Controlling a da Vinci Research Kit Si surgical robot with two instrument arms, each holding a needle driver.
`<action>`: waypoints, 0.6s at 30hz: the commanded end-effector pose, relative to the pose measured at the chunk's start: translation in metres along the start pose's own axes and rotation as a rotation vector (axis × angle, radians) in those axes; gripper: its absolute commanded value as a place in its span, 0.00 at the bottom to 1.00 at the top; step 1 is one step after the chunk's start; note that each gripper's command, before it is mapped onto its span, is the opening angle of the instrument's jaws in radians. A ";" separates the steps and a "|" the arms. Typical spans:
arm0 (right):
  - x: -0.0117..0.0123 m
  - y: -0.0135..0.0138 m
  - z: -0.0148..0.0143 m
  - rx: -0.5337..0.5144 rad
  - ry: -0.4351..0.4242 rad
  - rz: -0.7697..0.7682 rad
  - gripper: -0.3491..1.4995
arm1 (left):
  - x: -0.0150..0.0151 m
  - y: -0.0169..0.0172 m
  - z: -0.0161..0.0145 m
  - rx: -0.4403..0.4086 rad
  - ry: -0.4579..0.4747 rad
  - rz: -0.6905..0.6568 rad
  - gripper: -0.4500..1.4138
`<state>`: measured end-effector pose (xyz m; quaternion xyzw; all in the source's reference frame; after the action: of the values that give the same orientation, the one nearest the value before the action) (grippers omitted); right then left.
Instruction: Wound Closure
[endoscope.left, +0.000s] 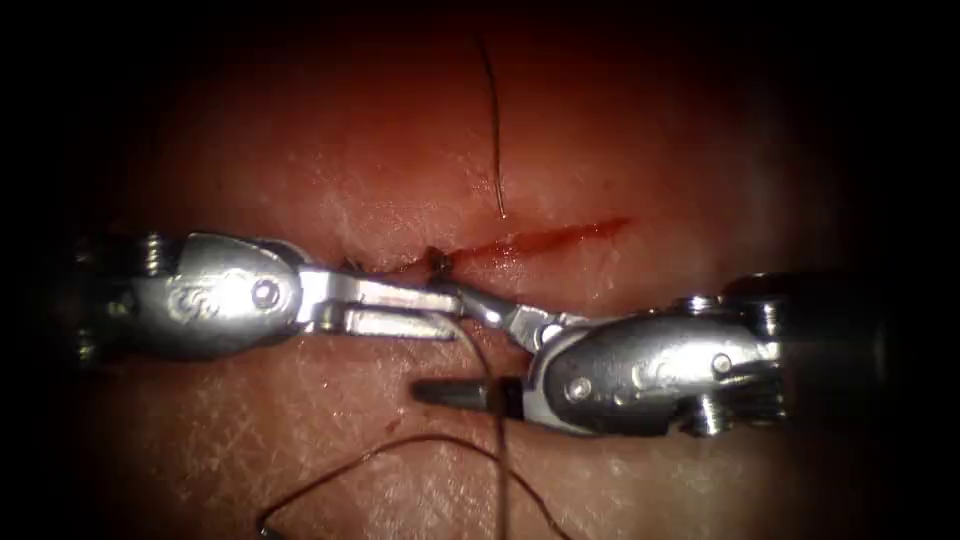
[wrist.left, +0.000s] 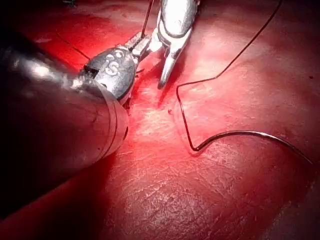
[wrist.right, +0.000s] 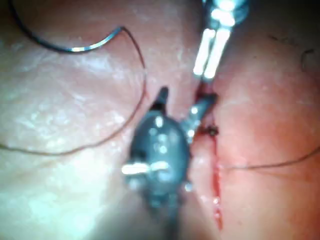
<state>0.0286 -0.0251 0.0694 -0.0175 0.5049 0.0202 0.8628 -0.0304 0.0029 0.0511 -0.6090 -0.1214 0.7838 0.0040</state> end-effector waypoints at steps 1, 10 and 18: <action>-0.0001 -0.0002 0.0013 0.004 0.003 -0.006 0.48 | -0.0005 0.0001 0.0007 -0.002 0.001 0.006 0.00; -0.0002 0.0007 0.0000 -0.012 -0.007 -0.001 0.00 | -0.0007 0.0004 0.0008 -0.008 0.003 0.010 0.00; -0.0019 0.0013 -0.0005 0.006 -0.065 0.042 0.00 | -0.0003 0.0009 0.0013 -0.015 0.005 -0.108 0.52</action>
<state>0.0266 -0.0234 0.0698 -0.0085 0.4783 0.0352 0.8775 -0.0309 0.0020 0.0510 -0.6053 -0.1590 0.7790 0.0380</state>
